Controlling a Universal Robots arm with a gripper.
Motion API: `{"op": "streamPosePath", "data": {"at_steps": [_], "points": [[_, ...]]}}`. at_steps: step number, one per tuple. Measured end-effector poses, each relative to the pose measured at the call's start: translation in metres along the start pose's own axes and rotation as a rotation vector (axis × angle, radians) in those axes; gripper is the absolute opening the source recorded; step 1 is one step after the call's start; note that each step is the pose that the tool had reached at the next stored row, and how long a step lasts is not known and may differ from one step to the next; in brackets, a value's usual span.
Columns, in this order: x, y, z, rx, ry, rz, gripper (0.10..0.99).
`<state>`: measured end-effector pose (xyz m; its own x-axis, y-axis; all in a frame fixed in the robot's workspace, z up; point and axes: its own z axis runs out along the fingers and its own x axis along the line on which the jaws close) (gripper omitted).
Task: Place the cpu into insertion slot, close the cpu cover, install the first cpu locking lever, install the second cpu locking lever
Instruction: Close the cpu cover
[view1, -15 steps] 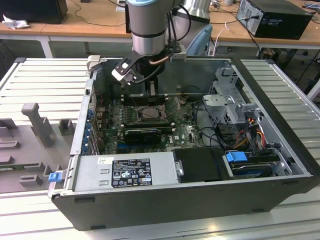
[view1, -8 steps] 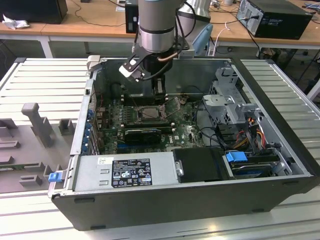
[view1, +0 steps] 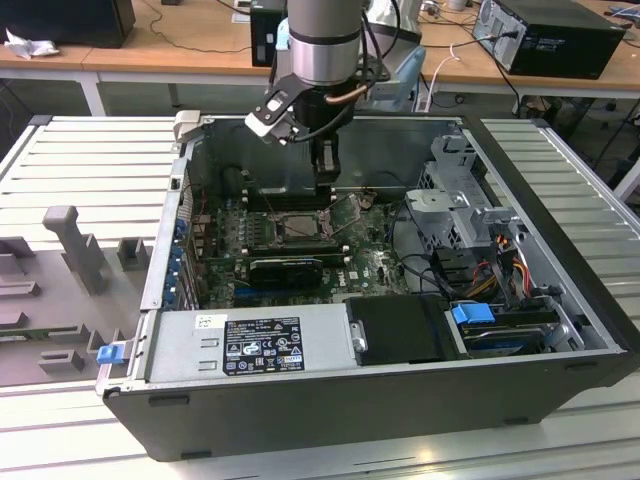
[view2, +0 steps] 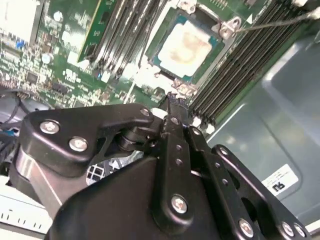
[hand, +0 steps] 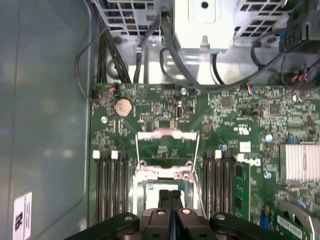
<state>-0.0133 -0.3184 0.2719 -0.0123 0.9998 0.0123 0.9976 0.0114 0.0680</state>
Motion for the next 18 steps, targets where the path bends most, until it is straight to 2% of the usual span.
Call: {"op": "streamPosePath", "data": {"at_steps": [3, 5, 18], "points": [[-0.0001, 0.011, 0.0009, 0.007, 0.0024, -0.027, 0.106], [-0.0002, 0.0142, 0.0011, 0.01, 0.0023, -0.027, 0.106], [-0.0003, 0.0314, 0.0027, 0.01, 0.0026, -0.028, 0.106]]}}
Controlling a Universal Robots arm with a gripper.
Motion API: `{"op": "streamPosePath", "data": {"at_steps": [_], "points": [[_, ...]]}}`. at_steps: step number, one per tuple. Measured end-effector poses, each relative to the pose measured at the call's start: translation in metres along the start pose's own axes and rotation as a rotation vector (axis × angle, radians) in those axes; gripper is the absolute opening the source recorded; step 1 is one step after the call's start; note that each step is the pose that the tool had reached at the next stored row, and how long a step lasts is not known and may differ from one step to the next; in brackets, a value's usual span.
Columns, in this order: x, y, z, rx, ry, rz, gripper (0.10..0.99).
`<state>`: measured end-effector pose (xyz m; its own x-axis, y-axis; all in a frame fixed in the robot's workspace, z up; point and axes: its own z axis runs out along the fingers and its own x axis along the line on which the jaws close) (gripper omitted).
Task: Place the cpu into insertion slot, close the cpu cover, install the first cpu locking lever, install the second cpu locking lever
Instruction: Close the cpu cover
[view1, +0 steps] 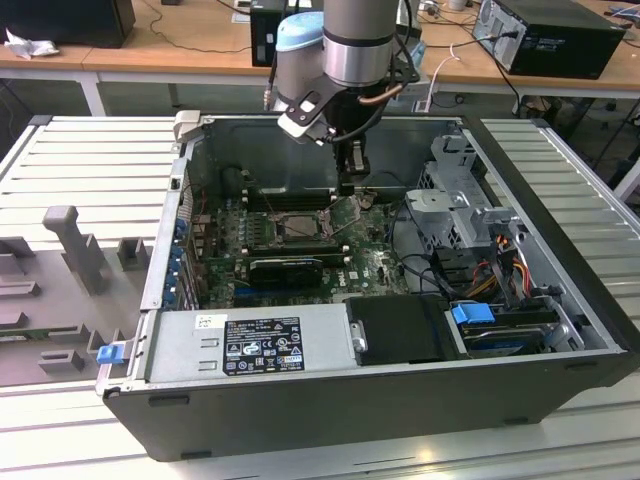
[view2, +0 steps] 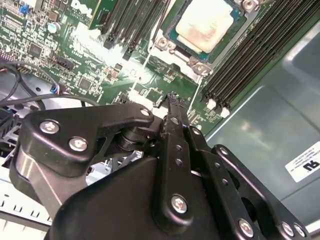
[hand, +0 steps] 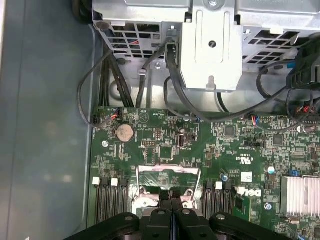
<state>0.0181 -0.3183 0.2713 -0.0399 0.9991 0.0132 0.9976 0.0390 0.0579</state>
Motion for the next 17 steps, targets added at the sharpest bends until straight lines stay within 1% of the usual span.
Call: {"op": "streamPosePath", "data": {"at_steps": [17], "points": [[-0.0007, 0.0164, 0.0009, 0.0, -0.0001, 0.0, 0.106]]}}
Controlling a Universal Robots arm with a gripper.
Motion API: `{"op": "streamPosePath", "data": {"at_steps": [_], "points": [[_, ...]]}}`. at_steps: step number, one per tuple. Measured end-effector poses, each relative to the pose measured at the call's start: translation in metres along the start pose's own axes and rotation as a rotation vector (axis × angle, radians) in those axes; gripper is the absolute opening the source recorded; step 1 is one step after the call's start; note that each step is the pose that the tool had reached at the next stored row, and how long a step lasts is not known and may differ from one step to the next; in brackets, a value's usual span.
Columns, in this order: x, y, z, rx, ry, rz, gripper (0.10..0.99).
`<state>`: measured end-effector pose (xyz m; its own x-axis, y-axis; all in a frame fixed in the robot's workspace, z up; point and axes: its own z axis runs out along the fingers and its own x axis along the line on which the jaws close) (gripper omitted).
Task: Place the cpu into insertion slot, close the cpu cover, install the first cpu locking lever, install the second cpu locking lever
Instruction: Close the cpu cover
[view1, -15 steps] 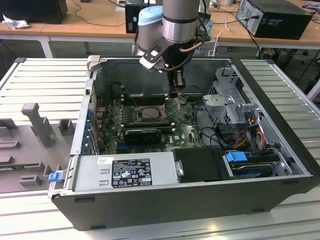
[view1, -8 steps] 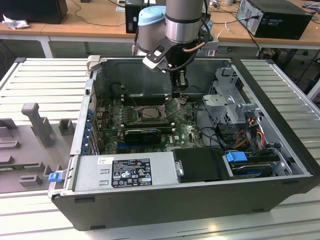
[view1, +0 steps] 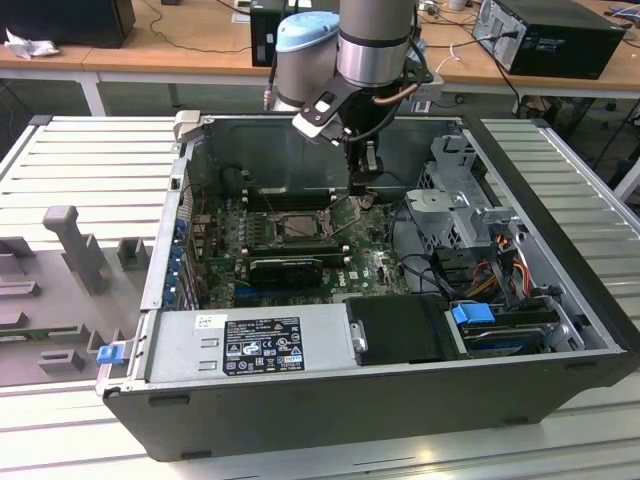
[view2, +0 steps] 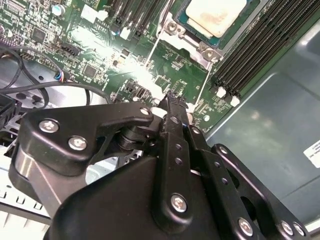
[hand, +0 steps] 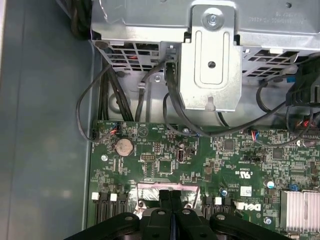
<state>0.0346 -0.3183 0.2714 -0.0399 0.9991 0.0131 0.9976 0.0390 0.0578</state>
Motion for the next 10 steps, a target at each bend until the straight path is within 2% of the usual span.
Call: {"op": "streamPosePath", "data": {"at_steps": [7, 10], "points": [[-0.0002, 0.0054, 0.0004, 0.0, 0.0001, 0.0, 0.106], [-0.0004, 0.0116, 0.0009, 0.0, 0.0001, 0.0, 0.106]]}}
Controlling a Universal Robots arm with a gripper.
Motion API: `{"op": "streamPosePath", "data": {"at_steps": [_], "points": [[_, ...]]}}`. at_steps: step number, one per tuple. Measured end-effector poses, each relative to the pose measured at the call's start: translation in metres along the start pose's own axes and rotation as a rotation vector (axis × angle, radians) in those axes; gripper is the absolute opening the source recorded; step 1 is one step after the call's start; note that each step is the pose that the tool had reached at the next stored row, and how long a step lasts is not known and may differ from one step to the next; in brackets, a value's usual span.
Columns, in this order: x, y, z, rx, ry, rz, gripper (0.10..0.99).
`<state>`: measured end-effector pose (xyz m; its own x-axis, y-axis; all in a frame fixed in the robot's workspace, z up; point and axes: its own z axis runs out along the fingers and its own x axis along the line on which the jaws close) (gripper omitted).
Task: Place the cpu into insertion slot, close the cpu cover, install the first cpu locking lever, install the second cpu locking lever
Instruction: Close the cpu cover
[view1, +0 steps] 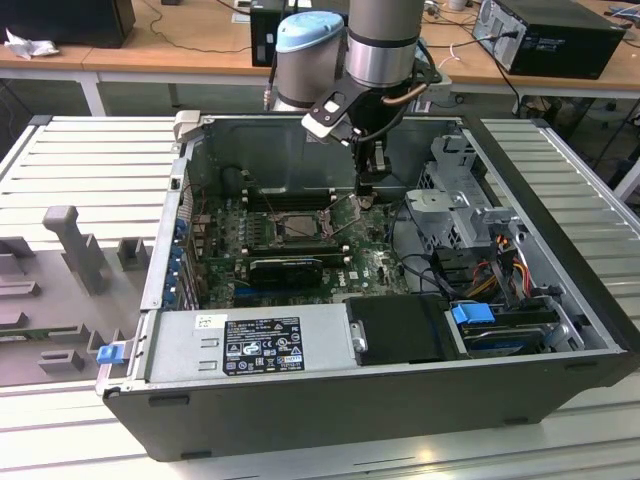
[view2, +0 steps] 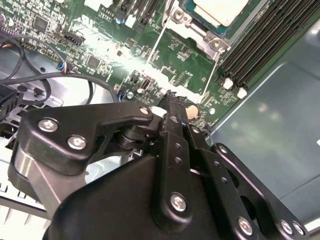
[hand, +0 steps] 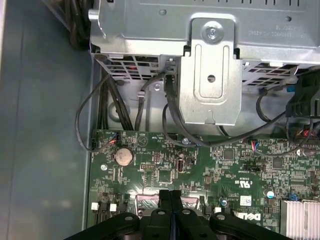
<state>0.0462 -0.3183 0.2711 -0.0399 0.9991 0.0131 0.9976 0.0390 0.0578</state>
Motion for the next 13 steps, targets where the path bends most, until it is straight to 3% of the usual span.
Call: {"op": "streamPosePath", "data": {"at_steps": [13], "points": [[-0.0004, 0.0105, 0.0014, 0.0, 0.0, 0.0, 0.106]]}}
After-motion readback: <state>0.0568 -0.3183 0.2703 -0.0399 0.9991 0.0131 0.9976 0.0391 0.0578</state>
